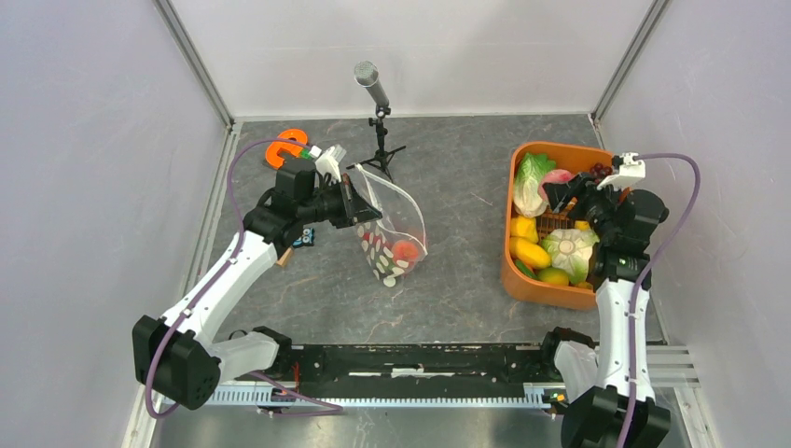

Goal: Place the food in the zip-top bag and seal the zipper
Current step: Place the fake fruit in the zipper food storage bag.

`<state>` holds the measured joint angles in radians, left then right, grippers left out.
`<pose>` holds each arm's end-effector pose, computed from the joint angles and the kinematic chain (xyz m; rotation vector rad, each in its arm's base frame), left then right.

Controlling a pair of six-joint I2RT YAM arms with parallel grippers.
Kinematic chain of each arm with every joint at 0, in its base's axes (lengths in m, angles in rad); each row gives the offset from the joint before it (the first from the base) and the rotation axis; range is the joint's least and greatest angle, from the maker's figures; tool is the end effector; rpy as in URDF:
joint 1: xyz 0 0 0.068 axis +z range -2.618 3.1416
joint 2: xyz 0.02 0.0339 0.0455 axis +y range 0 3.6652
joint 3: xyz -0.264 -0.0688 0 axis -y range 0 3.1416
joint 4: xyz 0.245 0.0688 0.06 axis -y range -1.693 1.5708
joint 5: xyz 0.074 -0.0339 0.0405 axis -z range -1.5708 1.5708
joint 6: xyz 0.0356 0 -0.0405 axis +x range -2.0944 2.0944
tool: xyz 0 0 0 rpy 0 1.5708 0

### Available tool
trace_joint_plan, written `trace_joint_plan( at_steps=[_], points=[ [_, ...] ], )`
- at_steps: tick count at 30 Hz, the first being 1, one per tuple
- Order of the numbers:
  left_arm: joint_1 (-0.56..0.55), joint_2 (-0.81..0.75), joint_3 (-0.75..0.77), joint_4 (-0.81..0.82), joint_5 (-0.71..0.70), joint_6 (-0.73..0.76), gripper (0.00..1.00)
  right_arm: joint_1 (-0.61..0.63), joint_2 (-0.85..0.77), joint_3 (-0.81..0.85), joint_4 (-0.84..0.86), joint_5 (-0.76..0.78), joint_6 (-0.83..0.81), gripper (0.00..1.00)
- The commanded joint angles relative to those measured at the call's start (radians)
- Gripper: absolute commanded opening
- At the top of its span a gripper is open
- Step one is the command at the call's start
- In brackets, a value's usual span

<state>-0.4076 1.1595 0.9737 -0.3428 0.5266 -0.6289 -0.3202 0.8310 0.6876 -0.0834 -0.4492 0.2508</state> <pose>0.2287 -0.1182 0.3163 0.0961 2.2408 -1.1493 0.1913 -0.0472 0.3090 0.1887 1.7784 0.3532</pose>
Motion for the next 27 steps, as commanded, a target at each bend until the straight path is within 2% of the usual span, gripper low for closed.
trace_joint_plan(
  at_steps=[1,7,14,21,27],
  points=[
    [0.002,-0.017,0.041,0.008,0.009,0.033,0.02,0.022,-0.03,-0.005,0.215,-0.284,0.161,0.28],
    [0.001,-0.018,0.036,0.021,0.015,0.024,0.02,0.128,-0.019,-0.02,0.374,-0.397,0.254,0.29],
    [0.002,-0.014,0.043,0.028,0.02,0.014,0.02,0.414,0.061,0.035,0.436,-0.39,0.233,0.3],
    [0.001,-0.027,0.046,0.019,0.015,0.015,0.02,0.658,0.147,0.133,0.424,-0.302,0.153,0.3],
    [0.001,-0.024,0.086,-0.028,0.007,0.04,0.02,0.861,0.22,0.233,0.348,-0.159,0.029,0.3]
  ],
)
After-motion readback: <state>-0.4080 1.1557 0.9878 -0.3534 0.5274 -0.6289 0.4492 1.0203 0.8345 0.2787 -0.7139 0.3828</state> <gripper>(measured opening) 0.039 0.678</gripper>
